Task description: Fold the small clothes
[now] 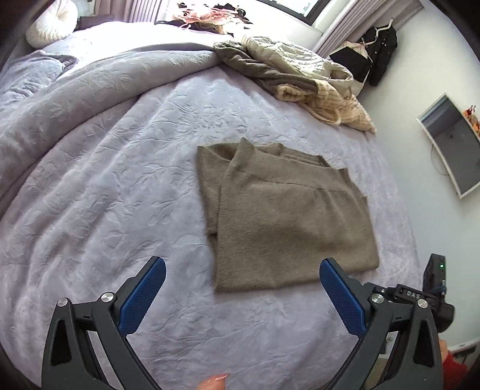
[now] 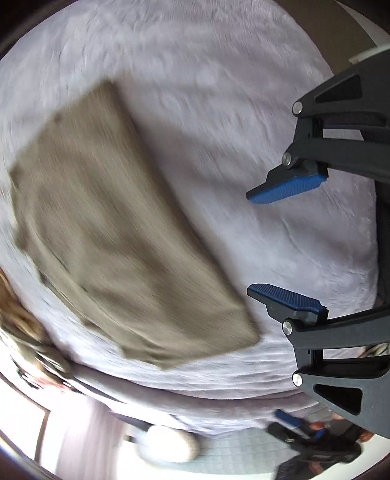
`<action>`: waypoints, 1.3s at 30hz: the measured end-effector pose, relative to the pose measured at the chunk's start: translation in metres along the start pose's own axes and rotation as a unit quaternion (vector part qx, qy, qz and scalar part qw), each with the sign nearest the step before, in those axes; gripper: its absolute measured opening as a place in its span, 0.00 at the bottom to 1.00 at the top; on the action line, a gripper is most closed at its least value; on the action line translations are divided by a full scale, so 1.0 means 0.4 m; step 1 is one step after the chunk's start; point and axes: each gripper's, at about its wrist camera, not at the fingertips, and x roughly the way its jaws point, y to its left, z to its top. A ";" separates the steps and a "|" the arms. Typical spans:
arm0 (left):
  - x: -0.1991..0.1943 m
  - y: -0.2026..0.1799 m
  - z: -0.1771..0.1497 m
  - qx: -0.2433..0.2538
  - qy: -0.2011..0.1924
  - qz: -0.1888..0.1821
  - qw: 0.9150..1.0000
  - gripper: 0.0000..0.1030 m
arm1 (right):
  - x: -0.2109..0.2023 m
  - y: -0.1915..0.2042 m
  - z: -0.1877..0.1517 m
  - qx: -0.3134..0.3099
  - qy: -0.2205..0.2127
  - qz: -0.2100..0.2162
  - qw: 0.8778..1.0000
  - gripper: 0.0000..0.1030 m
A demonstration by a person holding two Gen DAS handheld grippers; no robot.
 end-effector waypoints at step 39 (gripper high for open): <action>0.321 0.013 0.012 -0.070 0.149 0.126 0.978 1.00 | 0.094 -0.021 0.048 -0.054 0.065 0.000 0.996 0.38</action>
